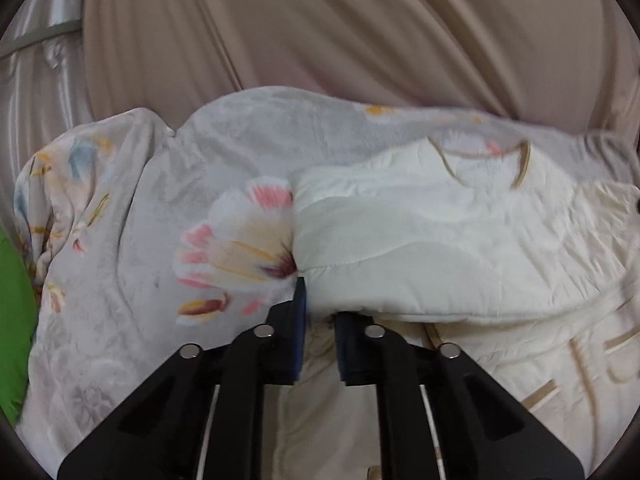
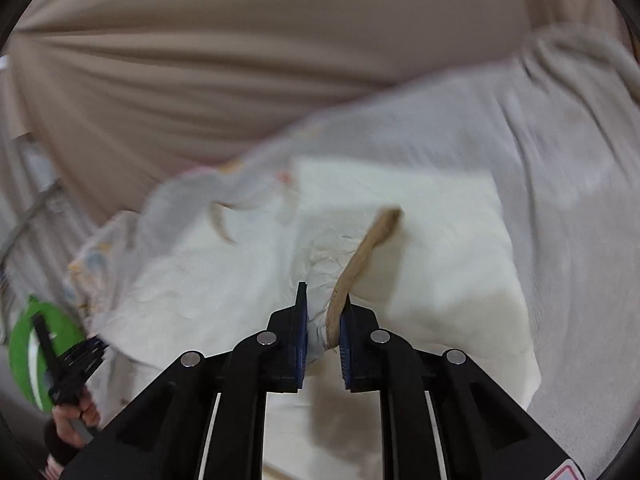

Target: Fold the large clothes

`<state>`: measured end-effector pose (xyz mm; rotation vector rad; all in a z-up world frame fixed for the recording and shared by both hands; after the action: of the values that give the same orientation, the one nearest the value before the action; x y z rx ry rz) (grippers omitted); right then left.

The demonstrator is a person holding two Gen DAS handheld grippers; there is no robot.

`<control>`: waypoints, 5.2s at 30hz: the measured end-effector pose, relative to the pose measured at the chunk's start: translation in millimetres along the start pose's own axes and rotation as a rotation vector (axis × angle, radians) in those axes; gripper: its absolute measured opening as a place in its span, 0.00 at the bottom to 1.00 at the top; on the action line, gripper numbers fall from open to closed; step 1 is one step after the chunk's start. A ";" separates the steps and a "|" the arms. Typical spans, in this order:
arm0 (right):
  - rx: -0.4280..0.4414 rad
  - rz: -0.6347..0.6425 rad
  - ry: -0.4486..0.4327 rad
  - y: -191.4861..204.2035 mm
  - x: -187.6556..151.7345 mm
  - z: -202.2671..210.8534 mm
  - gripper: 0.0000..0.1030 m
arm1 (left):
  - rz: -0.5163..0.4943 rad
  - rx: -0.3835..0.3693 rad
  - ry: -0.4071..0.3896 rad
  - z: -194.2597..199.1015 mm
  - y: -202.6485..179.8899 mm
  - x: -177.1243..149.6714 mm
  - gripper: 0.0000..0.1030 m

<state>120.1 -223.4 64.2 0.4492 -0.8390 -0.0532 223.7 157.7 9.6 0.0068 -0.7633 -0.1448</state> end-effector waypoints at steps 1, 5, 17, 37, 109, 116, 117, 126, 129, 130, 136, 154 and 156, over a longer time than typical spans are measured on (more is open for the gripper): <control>-0.001 0.047 -0.047 12.7 0.5 17.4 0.11 | 0.020 -0.009 -0.003 2.9 7.3 -1.6 0.09; -0.167 0.038 0.071 -27.4 -29.4 -11.6 0.08 | 0.006 -0.029 0.113 -32.8 4.8 -32.5 0.09; -0.331 -0.084 0.149 -75.3 -49.1 -7.8 0.21 | 0.028 -0.095 0.044 32.6 11.3 -39.3 0.24; -0.100 0.163 0.284 40.6 -8.1 -176.2 0.07 | 0.006 -0.045 0.121 -127.2 -59.6 62.5 0.37; -0.207 0.005 0.192 -75.8 -10.6 -127.5 0.00 | -0.035 -0.036 0.097 -119.1 -64.9 41.5 0.58; -0.197 -0.002 0.190 -79.0 -10.8 -127.3 0.00 | -0.036 -0.027 0.099 -120.9 -64.8 41.3 0.58; -0.195 -0.003 0.189 -79.1 -10.8 -127.4 0.00 | -0.035 -0.028 0.098 -120.4 -64.9 41.2 0.58; -0.192 -0.008 0.186 -78.5 -11.9 -127.4 0.00 | -0.034 -0.025 0.098 -120.6 -64.6 40.6 0.58; -0.192 -0.008 0.184 -78.0 -11.8 -127.3 0.00 | -0.033 -0.025 0.097 -120.5 -64.6 40.7 0.59; -0.191 -0.007 0.183 -77.7 -11.7 -127.2 0.00 | -0.033 -0.025 0.097 -120.4 -64.7 40.7 0.59; -0.193 -0.009 0.181 -76.8 -12.3 -126.7 0.00 | -0.032 -0.024 0.098 -120.7 -64.7 40.4 0.59; -0.354 0.175 0.247 -16.8 -77.9 -54.0 0.08 | -0.168 -0.015 0.100 -27.1 -76.4 -22.3 0.60; -0.401 0.120 0.244 -46.7 -86.4 -49.4 0.05 | -0.144 0.034 0.142 -44.9 -58.3 -34.4 0.60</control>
<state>104.0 -228.7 -44.4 0.0257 -0.5936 -0.0533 222.6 102.5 -49.9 0.1033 -0.6227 -0.2653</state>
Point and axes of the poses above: each gripper's, at about its wrist camera, not at the fingertips, and z roughly against the way its jaws point, y to its left, x to its top, the point moved 9 cm from there along -z, roughly the way its jaws point, and after that the axes turned 8 degrees about y, right-handed, at the moved point
